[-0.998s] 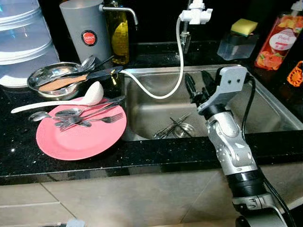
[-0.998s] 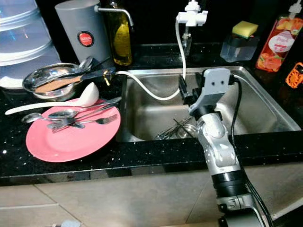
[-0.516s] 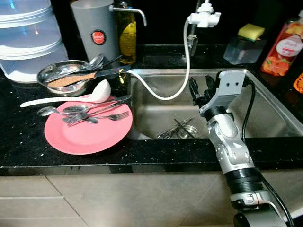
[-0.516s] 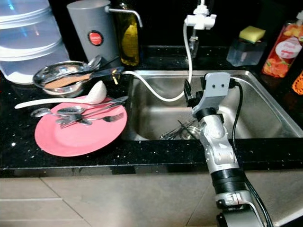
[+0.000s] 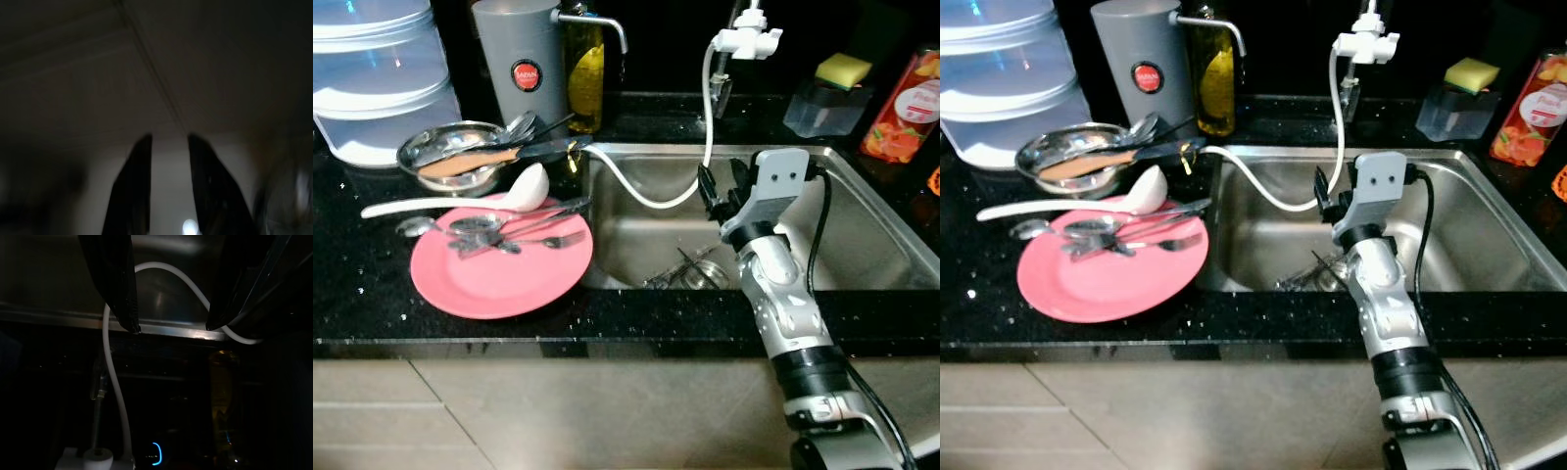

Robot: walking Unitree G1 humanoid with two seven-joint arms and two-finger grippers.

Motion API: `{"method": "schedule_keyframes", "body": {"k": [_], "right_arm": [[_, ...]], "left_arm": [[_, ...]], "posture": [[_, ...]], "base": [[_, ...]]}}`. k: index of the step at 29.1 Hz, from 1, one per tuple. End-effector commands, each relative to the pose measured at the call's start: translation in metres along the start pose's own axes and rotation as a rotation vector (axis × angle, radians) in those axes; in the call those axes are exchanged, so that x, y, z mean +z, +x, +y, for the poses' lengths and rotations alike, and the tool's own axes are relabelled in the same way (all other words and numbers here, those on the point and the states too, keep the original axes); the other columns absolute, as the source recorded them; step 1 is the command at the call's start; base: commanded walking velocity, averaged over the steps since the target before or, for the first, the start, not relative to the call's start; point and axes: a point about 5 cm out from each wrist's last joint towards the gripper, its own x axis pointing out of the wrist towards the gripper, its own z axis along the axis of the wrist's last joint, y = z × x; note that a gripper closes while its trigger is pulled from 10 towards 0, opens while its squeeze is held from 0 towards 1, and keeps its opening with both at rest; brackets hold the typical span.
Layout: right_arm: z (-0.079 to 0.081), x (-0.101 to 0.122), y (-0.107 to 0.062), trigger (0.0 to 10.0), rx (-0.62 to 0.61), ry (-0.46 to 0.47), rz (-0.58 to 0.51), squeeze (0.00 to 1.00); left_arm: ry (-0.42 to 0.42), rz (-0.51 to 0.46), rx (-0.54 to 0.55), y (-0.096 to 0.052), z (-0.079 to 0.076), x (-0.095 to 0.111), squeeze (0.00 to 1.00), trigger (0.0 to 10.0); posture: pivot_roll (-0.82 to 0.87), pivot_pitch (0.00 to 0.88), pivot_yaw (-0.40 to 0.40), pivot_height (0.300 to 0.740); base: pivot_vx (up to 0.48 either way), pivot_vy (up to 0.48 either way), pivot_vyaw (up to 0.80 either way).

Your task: Kitchen organization

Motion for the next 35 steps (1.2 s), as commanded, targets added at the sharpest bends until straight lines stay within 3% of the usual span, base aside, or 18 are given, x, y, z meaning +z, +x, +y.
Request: {"method": "schedule_keyframes", "body": {"k": [1, 2, 3, 5, 7, 11, 18, 21, 25, 29, 32, 35], "right_arm": [[-0.003, 0.001, -0.002, 10.0, -0.014, 0.0, -0.006, 0.0], [-0.003, 0.001, -0.002, 10.0, -0.014, 0.0, -0.006, 0.0], [-0.005, 0.0, -0.004, 10.0, -0.021, -0.002, -0.003, 0.0], [-0.006, -0.001, -0.004, 10.0, -0.024, -0.003, -0.001, 0.0], [-0.006, -0.002, -0.005, 10.0, -0.025, -0.004, 0.002, 0.0], [-0.005, -0.001, -0.005, 10.0, -0.023, -0.007, -0.001, 0.0], [-0.009, -0.002, -0.009, 10.0, -0.033, -0.017, 0.0, 0.0], [-0.01, -0.002, -0.009, 10.0, -0.033, -0.022, 0.002, 0.0], [-0.01, -0.002, -0.009, 10.0, -0.031, -0.025, 0.005, 0.0], [-0.009, -0.003, -0.008, 10.0, -0.025, -0.027, 0.007, 0.0], [-0.008, -0.003, -0.008, 10.0, -0.023, -0.027, 0.008, 0.0], [-0.008, -0.004, -0.009, 10.0, -0.021, -0.026, 0.009, 0.0]], "left_arm": [[-0.009, -0.165, -0.038, 0.019, -0.005, 0.048, 0.0, 10.0], [-0.009, -0.165, -0.038, 0.019, -0.005, 0.048, 0.0, 10.0], [-0.034, -0.184, -0.047, 0.024, -0.011, 0.065, 0.0, 10.0], [-0.046, -0.189, -0.048, 0.026, -0.012, 0.07, 0.0, 10.0], [-0.105, -0.213, -0.047, 0.041, -0.017, 0.09, 0.0, 10.0], [-0.111, -0.244, -0.074, 0.049, -0.019, 0.104, 0.0, 10.0], [-0.046, -0.157, -0.199, 0.021, -0.024, 0.119, 0.0, 10.0], [-0.002, -0.071, -0.29, 0.008, -0.028, 0.109, 0.0, 10.0], [0.026, -0.055, -0.377, 0.0, -0.034, 0.109, 0.0, 10.0], [0.071, -0.087, -0.429, -0.002, -0.04, 0.124, 0.0, 10.0], [0.166, -0.18, -0.478, -0.003, -0.039, 0.15, 0.0, 10.0], [0.244, -0.245, -0.502, -0.002, -0.036, 0.165, 0.0, 10.0]], "posture": [[0.25, 0.0, -0.047, 0.74], [0.25, 0.0, -0.047, 0.74], [0.25, 0.0, -0.048, 0.74], [0.25, 0.0, -0.048, 0.74], [0.24, 0.0, -0.044, 0.74], [0.23, 0.0, -0.038, 0.74], [0.22, 0.0, -0.034, 0.74], [0.22, 0.0, -0.034, 0.74], [0.22, 0.0, -0.038, 0.74], [0.22, 0.0, -0.042, 0.74], [0.23, 0.0, -0.041, 0.74], [0.23, 0.0, -0.041, 0.74]], "base": [[0.0, 0.0, 0.0], [0.0, 0.0, 0.0], [0.0, 0.0, 0.0], [0.0, 0.0, 0.0], [0.0, 0.0, 0.0], [0.0, 0.0, 0.0], [0.0, 0.0, 0.0], [0.0, 0.0, 0.0], [0.0, 0.0, 0.0], [0.0, 0.0, 0.0], [0.0, 0.0, 0.0], [0.0, 0.0, 0.0]]}}
